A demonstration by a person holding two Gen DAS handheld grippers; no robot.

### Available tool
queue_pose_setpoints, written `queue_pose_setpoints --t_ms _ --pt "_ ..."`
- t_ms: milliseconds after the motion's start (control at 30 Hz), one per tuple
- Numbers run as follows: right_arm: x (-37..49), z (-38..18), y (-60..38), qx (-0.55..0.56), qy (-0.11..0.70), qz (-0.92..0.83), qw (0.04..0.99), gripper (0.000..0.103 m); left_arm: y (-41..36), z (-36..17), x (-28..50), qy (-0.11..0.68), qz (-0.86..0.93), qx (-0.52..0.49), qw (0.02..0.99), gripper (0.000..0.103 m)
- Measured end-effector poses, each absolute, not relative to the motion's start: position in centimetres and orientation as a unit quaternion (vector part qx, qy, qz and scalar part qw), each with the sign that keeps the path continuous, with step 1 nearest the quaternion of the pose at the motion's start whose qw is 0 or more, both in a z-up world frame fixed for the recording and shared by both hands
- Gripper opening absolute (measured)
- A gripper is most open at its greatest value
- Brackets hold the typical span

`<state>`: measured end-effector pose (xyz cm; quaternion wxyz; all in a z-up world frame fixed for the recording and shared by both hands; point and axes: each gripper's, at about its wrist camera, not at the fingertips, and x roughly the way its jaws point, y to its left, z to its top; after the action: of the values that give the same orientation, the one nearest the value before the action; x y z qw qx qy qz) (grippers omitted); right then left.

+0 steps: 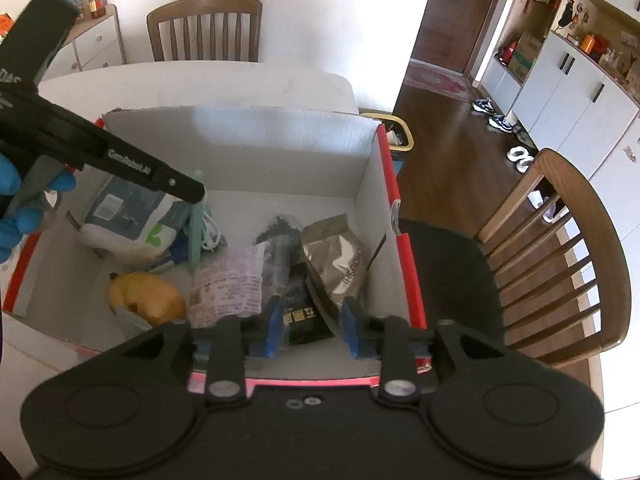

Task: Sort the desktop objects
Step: 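Open the right tool to drop the foil packet while the left tool releases the green stick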

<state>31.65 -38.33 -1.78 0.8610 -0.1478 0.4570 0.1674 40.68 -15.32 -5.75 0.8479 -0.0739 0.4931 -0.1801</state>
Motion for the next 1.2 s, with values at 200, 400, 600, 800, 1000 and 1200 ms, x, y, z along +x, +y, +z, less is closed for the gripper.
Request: queue_pose_setpoints --t_ms 200,400,600,800,1000,1200 --pt "31.1 -1.2 -38.4 -0.142 0.456 0.169 0.862 0.041 -15.8 -5.2 40.3 0.489 -0.18 -0.055 0.851 0.012" --pt "30.5 -0.3 -38.3 -0.138 0.451 0.174 0.864 0.041 -15.3 -3.7 39.0 0.482 -0.194 -0.047 0.853 0.012" --pt "29.7 0.7 -37.7 -0.134 0.445 0.183 0.866 0.041 -14.5 -1.8 36.9 0.471 -0.208 -0.039 0.856 0.012" --pt "28.3 2.1 -37.0 -0.126 0.427 0.198 0.873 0.041 -13.6 0.2 34.1 0.461 -0.217 -0.024 0.86 0.012" --pt "27.0 3.2 -36.6 -0.102 0.42 0.207 0.878 0.042 -12.5 1.5 31.5 0.458 -0.226 -0.019 0.86 0.012" --pt "25.3 4.0 -35.5 -0.096 0.413 0.208 0.882 0.049 -11.5 1.8 29.3 0.453 -0.226 -0.007 0.862 0.012"
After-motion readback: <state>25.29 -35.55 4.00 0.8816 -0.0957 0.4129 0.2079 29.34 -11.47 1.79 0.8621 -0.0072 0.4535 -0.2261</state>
